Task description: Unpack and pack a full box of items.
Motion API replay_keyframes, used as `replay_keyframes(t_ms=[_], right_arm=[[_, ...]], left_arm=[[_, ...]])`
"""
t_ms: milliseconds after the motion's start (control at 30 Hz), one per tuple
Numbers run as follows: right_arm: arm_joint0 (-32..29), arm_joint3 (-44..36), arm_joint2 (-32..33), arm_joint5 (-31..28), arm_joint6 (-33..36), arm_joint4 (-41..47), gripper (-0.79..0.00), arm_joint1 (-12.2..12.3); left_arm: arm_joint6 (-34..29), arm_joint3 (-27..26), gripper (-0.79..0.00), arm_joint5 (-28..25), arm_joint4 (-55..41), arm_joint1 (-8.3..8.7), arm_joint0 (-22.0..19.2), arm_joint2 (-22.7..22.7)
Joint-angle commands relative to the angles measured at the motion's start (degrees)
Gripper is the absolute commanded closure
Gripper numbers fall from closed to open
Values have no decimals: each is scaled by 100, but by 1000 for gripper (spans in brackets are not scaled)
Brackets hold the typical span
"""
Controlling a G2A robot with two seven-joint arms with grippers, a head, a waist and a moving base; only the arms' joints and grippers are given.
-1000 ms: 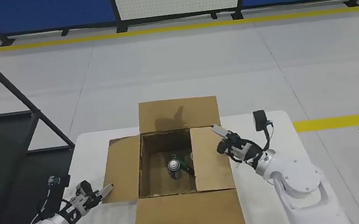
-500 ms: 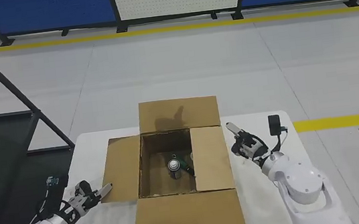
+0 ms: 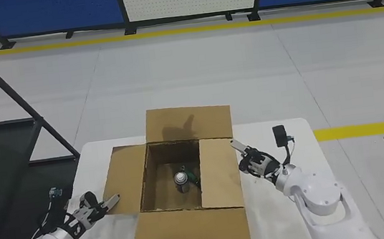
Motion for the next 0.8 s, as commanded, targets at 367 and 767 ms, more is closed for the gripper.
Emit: replay_keyframes(t_ms=[367, 767], right_arm=[[-58, -134, -38, -120, -250, 144, -785, 73], [-33, -153, -117, -328, -638, 311, -785, 106]], left_arm=[[112, 36, -785, 42, 5, 6, -16, -104], [544, -600, -785, -15, -293, 21, 385, -628]])
